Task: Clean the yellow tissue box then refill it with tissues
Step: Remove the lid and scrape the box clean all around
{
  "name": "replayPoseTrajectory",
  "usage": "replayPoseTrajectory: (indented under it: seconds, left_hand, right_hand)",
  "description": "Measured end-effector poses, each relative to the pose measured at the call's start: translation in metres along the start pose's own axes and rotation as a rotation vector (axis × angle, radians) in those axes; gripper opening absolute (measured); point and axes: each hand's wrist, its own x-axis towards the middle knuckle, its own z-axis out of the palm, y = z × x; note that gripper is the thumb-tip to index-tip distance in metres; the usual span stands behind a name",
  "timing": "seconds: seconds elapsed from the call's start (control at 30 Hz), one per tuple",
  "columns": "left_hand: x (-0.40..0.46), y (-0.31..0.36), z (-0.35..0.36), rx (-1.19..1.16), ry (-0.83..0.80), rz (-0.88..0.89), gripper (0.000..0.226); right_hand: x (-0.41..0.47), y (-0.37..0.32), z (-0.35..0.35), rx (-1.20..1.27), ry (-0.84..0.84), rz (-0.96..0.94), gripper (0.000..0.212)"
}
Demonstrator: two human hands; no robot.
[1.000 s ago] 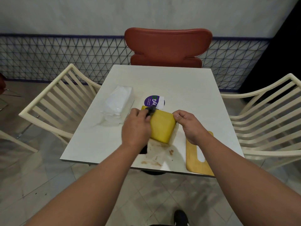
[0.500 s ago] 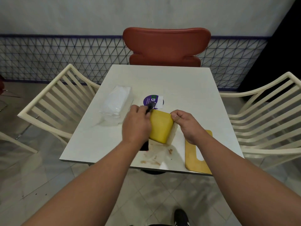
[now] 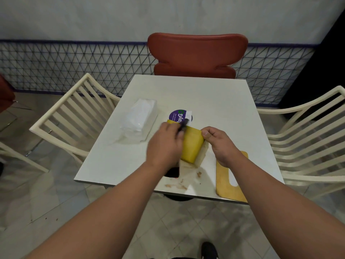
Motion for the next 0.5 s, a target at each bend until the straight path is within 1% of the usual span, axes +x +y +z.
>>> replayPoseTrajectory:
  seconds: [0.07,0.1,0.13,0.23,0.27,0.33,0.43,0.5]
  left_hand:
    - [-0.01,0.019,0.014,0.042,-0.07,0.211,0.03]
    - [-0.012,0.023,0.019,0.062,-0.087,0.257,0.031]
    - [-0.01,0.022,0.019,0.07,-0.097,0.229,0.031]
    - [0.003,0.0,0.009,0.086,-0.057,-0.063,0.03]
    - [0.007,-0.009,0.003,0.112,-0.045,-0.136,0.031]
    - [0.011,-0.018,-0.006,0.136,-0.041,-0.229,0.033]
    - [0.016,-0.018,-0.01,0.062,-0.073,-0.4,0.038]
    - [0.021,-0.02,-0.013,-0.009,-0.096,-0.529,0.053]
  right_hand:
    - [-0.001,-0.001,0.0,0.049,-0.023,0.006,0.024]
    - [-0.001,-0.001,0.0,0.06,-0.034,0.006,0.023]
    - [-0.002,-0.002,-0.001,0.051,-0.037,0.004,0.022]
    - [-0.003,-0.001,-0.001,-0.032,-0.004,0.002,0.023]
    - [-0.003,0.0,0.0,-0.047,-0.002,0.002,0.023]
    - [-0.003,-0.002,0.004,-0.064,-0.015,-0.004,0.022]
    - [-0.005,-0.008,0.014,-0.097,-0.048,-0.015,0.021]
    - [-0.007,-0.013,0.023,-0.138,-0.082,-0.034,0.019]
